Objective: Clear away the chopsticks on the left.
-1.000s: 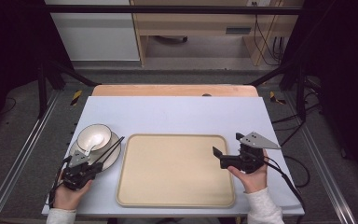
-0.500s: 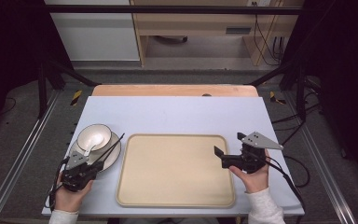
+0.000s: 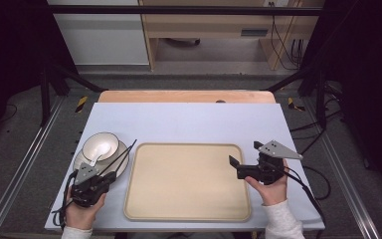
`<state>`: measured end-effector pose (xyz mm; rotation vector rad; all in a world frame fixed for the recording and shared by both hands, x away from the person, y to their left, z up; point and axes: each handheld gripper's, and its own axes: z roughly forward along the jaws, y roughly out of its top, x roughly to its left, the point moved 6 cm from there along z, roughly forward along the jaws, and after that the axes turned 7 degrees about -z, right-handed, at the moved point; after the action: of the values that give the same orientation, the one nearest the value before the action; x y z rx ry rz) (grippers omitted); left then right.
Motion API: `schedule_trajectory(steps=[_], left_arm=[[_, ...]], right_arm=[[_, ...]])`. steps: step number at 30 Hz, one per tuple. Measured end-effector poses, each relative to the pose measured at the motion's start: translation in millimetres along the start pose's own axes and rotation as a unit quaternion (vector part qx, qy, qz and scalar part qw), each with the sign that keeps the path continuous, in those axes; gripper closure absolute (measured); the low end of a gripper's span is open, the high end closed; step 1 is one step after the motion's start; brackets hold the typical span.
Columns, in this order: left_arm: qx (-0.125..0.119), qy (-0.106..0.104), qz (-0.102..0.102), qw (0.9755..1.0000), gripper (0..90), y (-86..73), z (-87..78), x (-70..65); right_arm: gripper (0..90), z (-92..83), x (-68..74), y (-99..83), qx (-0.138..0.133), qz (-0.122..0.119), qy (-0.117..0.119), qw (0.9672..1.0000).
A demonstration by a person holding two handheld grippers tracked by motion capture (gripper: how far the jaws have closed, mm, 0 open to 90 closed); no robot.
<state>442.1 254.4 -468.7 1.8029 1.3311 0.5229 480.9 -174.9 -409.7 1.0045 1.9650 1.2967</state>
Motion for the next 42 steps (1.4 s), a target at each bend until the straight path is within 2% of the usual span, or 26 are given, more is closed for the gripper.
schedule_trajectory(steps=[3, 8, 13, 17, 22, 27, 31, 35, 42], left_arm=[[-0.009, 0.004, 0.001, 1.0000, 85.1, 0.3, 0.0, -7.6], [-0.021, 0.010, -0.014, 0.9996, 85.1, 0.8, 1.2, -17.5], [-0.033, 0.017, -0.038, 0.9986, 85.1, 2.9, 1.5, -21.8], [-0.040, 0.028, -0.050, 0.9976, 85.1, 5.7, 3.3, -25.6], [-0.059, 0.039, -0.075, 0.9947, 85.1, 9.3, 6.1, -36.2], [-0.070, 0.050, -0.080, 0.9930, 85.1, 10.8, 10.3, -48.8], [-0.078, 0.052, -0.086, 0.9918, 85.1, 10.6, 13.3, -53.1], [-0.091, 0.055, -0.097, 0.9896, 85.1, 9.7, 17.3, -57.3], [-0.093, 0.062, -0.110, 0.9876, 85.1, 1.7, 25.6, -60.3]], right_arm=[[2.4, 0.2, -0.2, -0.4, 0.001, -0.001, -0.001, 1.0000], [2.4, 0.6, 0.7, -0.8, 0.000, -0.001, 0.000, 1.0000], [2.4, -1.1, 0.1, 0.5, -0.003, 0.001, -0.001, 1.0000], [2.4, -2.8, 0.0, 1.5, -0.006, 0.003, 0.001, 1.0000], [2.4, -2.9, 0.9, 1.6, -0.007, 0.003, 0.005, 1.0000], [2.5, -5.2, 0.5, 3.1, -0.012, 0.005, 0.007, 0.9999], [2.5, -5.7, 0.1, 3.6, -0.013, 0.005, 0.007, 0.9999], [2.5, -4.6, 0.2, 2.6, -0.009, 0.003, 0.008, 0.9999], [2.6, -3.2, 0.9, 1.9, -0.006, 0.004, 0.009, 0.9999]])
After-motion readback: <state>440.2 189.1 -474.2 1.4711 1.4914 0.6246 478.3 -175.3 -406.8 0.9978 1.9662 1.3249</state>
